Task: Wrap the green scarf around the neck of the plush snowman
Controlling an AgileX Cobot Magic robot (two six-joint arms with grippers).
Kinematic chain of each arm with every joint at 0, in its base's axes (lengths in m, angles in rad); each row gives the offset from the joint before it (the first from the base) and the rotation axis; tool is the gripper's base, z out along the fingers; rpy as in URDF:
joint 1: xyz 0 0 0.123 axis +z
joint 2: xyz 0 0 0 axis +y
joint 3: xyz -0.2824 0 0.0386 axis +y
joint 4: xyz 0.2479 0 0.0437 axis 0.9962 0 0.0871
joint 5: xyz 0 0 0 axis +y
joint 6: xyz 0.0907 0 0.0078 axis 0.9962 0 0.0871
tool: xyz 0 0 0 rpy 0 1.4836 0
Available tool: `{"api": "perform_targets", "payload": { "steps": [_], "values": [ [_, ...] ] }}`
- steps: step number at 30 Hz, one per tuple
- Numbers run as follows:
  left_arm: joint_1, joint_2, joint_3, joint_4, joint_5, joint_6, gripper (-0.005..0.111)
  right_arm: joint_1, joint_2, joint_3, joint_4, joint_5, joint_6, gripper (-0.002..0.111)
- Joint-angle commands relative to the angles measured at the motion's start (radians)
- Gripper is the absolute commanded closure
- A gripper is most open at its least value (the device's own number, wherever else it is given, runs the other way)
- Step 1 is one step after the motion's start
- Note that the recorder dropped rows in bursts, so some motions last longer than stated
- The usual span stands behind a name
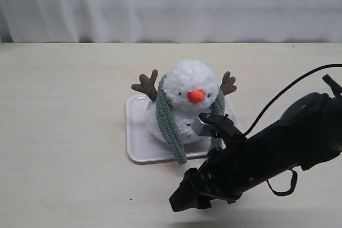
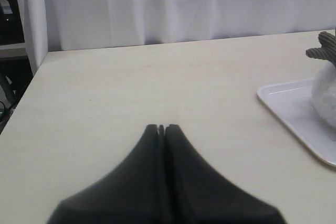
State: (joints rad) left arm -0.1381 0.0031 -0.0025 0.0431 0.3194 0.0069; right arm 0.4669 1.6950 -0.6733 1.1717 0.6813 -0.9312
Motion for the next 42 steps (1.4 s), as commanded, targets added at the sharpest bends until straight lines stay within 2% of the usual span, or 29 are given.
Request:
{"api": "perform_targets", "payload": {
  "steps": [1, 10, 11, 22, 30, 42],
  "values": [
    [0.003, -0.003, 0.003, -0.004, -0.010, -0.002, 0.107, 0.002, 0.000, 0.001, -0.010, 0.031, -0.026, 0.061],
    [0.003, -0.003, 0.003, -0.004, -0.010, -0.002, 0.107, 0.002, -0.052, 0.001, -0.010, -0.001, -0.104, 0.103],
    [0.003, -0.003, 0.003, -0.004, -0.010, -0.002, 0.107, 0.002, -0.069, 0.001, -0.005, -0.017, -0.104, 0.104],
    [0.003, -0.003, 0.003, -0.004, -0.010, -0.002, 0.107, 0.002, -0.392, 0.005, -0.005, -0.238, -0.104, 0.104],
    [0.003, -0.003, 0.003, -0.004, -0.010, -0.002, 0.107, 0.002, -0.711, 0.102, 0.004, -0.469, -0.105, 0.104],
    [0.003, -0.003, 0.003, -0.004, -0.010, -0.002, 0.107, 0.002, -1.143, 0.199, -0.012, -0.527, -0.124, 0.104]
  ]
}}
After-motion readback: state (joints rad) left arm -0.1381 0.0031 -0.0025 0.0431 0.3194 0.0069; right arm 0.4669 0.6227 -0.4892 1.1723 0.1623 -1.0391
